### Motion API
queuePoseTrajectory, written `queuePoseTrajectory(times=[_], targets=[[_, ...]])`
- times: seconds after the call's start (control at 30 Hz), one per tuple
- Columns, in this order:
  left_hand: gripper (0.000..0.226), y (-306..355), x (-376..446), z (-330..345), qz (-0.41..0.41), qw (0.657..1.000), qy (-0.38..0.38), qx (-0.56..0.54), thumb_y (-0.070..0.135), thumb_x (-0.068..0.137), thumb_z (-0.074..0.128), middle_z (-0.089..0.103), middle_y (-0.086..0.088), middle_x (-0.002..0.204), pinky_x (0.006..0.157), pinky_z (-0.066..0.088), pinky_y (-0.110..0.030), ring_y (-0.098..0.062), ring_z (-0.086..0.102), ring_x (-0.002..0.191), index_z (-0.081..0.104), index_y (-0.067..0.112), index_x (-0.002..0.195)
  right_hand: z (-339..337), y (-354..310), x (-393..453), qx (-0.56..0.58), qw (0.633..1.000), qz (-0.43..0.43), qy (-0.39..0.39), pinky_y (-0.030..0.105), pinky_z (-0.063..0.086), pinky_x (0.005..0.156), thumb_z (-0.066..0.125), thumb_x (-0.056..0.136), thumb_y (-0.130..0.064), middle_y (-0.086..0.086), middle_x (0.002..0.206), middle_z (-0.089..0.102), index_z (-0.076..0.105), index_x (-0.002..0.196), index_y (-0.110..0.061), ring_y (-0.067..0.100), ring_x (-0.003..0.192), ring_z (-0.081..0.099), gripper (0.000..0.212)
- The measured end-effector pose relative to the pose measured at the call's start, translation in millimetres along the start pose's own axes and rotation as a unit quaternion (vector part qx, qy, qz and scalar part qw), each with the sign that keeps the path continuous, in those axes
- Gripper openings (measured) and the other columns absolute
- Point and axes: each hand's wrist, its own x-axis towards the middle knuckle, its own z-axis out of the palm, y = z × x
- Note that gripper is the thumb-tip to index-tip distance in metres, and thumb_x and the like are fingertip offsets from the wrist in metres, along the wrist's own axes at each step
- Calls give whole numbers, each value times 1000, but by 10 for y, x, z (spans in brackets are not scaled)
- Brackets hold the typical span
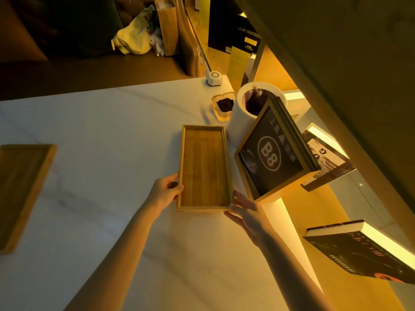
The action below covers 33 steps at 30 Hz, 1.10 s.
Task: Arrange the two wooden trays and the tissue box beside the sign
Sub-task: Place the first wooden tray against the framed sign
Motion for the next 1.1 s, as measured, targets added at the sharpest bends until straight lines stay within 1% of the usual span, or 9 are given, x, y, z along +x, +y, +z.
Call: queuePoseTrajectory(times=[0.2, 0.3, 0.4, 0.53, 0.67, 0.8, 0.87, 1.03, 1.1], targets=[[50, -72, 98, 51, 3, 1000, -5, 15, 9, 87, 52, 52, -19, 130, 103, 42, -49, -32, 51, 117, 36, 11, 134, -43, 46, 88, -25, 1000, -5, 12, 40, 50, 88, 58, 85, -4, 1, 120, 50, 49, 125, -13, 23, 105, 53, 42], [50, -121, 134, 115, 26, 998, 4, 51, 10, 86, 54, 50, -16, 135, 105, 39, -48, -30, 48, 123, 38, 10, 133, -42, 132, 137, -98, 993, -28, 60, 42, 49, 92, 56, 87, -8, 4, 124, 53, 51, 125, -11, 25, 109, 54, 38], [43, -140, 146, 193, 53, 992, 33, 109, 9, 86, 54, 58, -20, 120, 98, 44, -42, -32, 54, 112, 46, 9, 128, -23, 229, 154, -215, 967, -77, 116, 41, 46, 96, 54, 89, -13, 7, 127, 56, 55, 122, -10, 28, 115, 53, 33], [40, -176, 166, 247, 74, 985, 44, 148, 11, 86, 54, 58, -22, 108, 90, 45, -40, -33, 56, 102, 49, 11, 125, -8, 324, 144, -301, 926, -156, 163, 28, 43, 86, 51, 90, -10, 7, 126, 60, 57, 121, -10, 27, 109, 57, 32], [42, -219, 199, 267, 78, 980, 53, 175, 12, 86, 53, 56, -22, 110, 89, 44, -38, -32, 55, 103, 47, 10, 127, 11, 363, 159, -298, 921, -170, 183, 27, 43, 85, 50, 91, -6, 6, 124, 61, 57, 121, -10, 27, 109, 58, 31], [41, -235, 206, 282, 87, 974, 55, 202, 13, 87, 52, 52, -23, 114, 90, 44, -37, -34, 54, 105, 46, 9, 127, 40, 400, 167, -267, 930, -159, 194, 39, 45, 97, 48, 91, -8, 6, 126, 61, 57, 121, -12, 29, 113, 56, 31], [40, -258, 225, 284, 95, 970, 57, 215, 14, 88, 51, 51, -23, 115, 89, 43, -35, -34, 54, 105, 46, 9, 127, 53, 417, 161, -268, 927, -165, 204, 40, 45, 98, 48, 92, -8, 6, 125, 61, 57, 121, -12, 29, 113, 56, 31], [40, -296, 115, 323, 124, 968, 85, 200, 14, 88, 51, 52, -23, 116, 85, 42, -27, -32, 56, 104, 46, 4, 126, 129, 451, 79, -324, 893, -216, 227, 43, 45, 97, 45, 92, -5, 11, 125, 59, 54, 123, -10, 30, 115, 54, 33], [43, -373, -39, 377, 179, 952, 127, 214, 11, 87, 53, 50, -25, 123, 88, 44, -29, -33, 56, 108, 43, 2, 128, 152, 510, 8, -385, 847, -278, 239, 45, 46, 95, 52, 87, 0, 16, 123, 61, 54, 121, -6, 34, 113, 56, 35]])
